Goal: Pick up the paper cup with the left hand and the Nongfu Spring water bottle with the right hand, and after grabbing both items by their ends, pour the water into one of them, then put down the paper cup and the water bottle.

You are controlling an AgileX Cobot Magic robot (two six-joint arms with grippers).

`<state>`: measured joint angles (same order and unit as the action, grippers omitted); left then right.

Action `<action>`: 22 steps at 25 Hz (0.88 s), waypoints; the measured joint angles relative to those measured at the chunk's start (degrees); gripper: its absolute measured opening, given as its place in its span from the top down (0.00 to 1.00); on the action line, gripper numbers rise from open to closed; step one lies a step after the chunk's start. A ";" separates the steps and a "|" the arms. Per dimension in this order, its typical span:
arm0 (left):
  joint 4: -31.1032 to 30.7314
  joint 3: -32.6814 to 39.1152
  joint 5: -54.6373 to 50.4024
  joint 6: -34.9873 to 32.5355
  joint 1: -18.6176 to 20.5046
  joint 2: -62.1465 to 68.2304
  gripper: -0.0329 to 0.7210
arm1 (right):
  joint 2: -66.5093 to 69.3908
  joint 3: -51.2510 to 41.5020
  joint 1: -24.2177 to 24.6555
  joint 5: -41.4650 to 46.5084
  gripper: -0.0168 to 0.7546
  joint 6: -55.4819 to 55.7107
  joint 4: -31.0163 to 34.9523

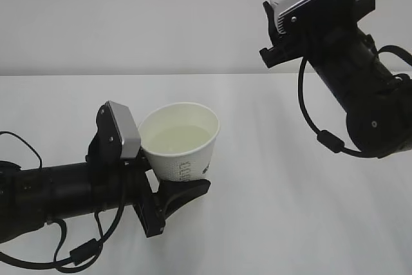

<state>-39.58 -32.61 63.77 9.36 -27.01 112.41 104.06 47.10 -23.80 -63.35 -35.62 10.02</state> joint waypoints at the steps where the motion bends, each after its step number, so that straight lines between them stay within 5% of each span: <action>1: -0.01 0.00 0.00 0.00 0.00 0.00 0.28 | 0.00 0.00 0.00 0.25 0.30 0.91 0.26; 22: 0.12 0.00 -0.10 0.00 0.00 0.00 0.28 | 0.00 0.00 0.00 12.36 0.30 14.11 2.15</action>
<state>-39.46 -32.61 63.67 9.36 -27.01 112.41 104.06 47.10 -23.80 -50.99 -21.51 12.17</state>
